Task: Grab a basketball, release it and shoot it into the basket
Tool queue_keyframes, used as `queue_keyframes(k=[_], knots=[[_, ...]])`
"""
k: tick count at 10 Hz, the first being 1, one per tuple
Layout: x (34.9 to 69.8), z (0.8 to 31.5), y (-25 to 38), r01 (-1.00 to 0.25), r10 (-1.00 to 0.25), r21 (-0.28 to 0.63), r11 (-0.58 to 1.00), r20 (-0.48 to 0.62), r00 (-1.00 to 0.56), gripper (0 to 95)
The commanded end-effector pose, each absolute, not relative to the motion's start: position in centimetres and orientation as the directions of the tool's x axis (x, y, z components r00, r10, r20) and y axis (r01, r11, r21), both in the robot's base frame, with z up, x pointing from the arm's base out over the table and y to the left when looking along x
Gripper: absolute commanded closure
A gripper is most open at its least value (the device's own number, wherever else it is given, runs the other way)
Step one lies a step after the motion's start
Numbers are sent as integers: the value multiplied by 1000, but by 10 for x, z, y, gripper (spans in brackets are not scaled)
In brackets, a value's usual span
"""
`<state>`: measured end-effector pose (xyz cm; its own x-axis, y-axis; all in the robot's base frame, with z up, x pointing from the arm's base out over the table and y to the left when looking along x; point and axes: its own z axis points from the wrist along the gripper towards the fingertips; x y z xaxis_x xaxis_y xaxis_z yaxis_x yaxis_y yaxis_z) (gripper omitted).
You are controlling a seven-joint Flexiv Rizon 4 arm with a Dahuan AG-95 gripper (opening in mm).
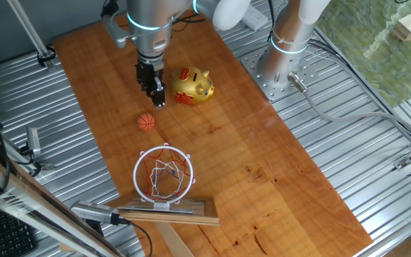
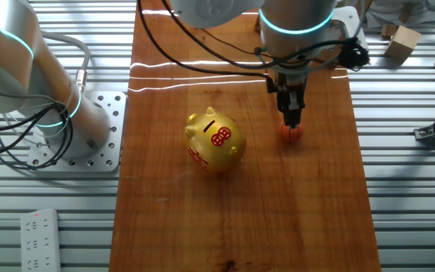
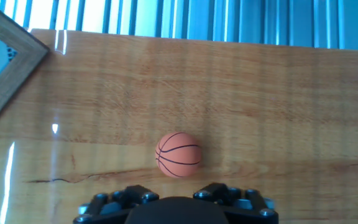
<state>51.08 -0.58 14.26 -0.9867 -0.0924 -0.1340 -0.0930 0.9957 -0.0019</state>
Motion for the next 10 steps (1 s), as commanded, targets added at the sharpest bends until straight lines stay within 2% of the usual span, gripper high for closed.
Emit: queue_keyframes(k=[1,10], knots=[[511,142,-7,-89,-89,-6,996,-134,-987,0],[525,109,-10,-89,-89,-4,996,-133,-987,0]])
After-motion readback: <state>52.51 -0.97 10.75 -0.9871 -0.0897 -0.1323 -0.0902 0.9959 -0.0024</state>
